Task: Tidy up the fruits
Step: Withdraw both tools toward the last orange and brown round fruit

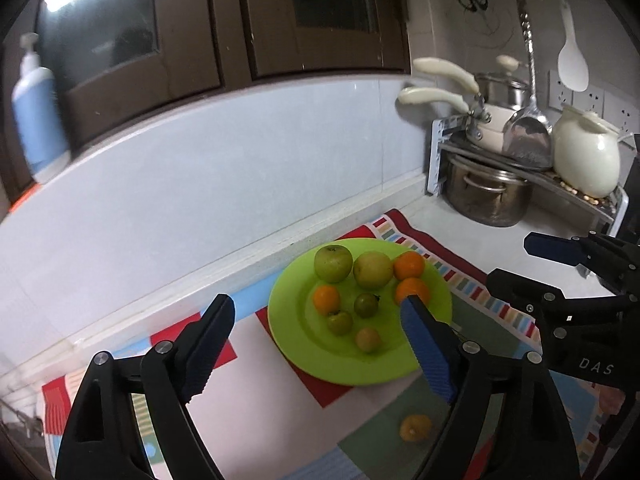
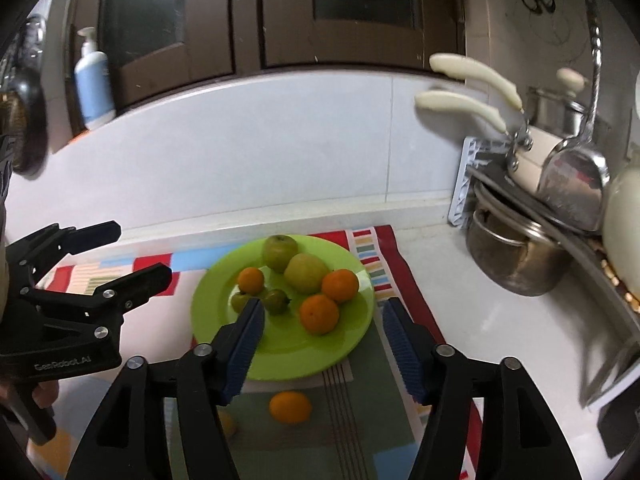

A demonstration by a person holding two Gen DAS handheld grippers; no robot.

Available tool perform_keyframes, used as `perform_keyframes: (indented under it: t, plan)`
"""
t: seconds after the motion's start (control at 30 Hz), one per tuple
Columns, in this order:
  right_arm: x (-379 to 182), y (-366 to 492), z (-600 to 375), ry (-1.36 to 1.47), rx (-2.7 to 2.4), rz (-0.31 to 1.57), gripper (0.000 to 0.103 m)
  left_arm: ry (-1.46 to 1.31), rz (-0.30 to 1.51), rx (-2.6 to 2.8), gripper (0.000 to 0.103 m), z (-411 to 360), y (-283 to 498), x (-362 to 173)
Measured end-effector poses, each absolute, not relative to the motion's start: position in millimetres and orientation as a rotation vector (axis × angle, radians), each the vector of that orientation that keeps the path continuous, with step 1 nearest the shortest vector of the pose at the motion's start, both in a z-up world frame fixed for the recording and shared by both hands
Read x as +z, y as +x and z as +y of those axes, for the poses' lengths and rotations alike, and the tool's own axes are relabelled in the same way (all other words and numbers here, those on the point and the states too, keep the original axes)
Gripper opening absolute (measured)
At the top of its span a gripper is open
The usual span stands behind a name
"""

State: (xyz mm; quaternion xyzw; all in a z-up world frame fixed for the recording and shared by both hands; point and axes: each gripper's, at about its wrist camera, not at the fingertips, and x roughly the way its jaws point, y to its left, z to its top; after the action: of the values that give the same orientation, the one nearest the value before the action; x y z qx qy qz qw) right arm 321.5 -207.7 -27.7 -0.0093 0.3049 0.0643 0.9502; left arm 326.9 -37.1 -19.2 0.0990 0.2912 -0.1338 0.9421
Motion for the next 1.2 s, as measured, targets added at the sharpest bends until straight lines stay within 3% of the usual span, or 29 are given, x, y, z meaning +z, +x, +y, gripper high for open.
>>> perform_keyframes:
  t: [0.4, 0.83, 1.2]
  plan:
    - [-17, 275, -203, -0.097, 0.189, 0.588, 0.064, 0.178, 0.598, -0.26, 0.088, -34, 264, -28]
    - [-60, 279, -202, -0.199, 0.3, 0.671, 0.064, 0.171, 0.697, -0.32, 0.088, -50, 251, -80]
    - [-101, 298, -206, -0.207, 0.356, 0.779, 0.064, 0.173, 0.8, -0.389, 0.071, -66, 271, -117]
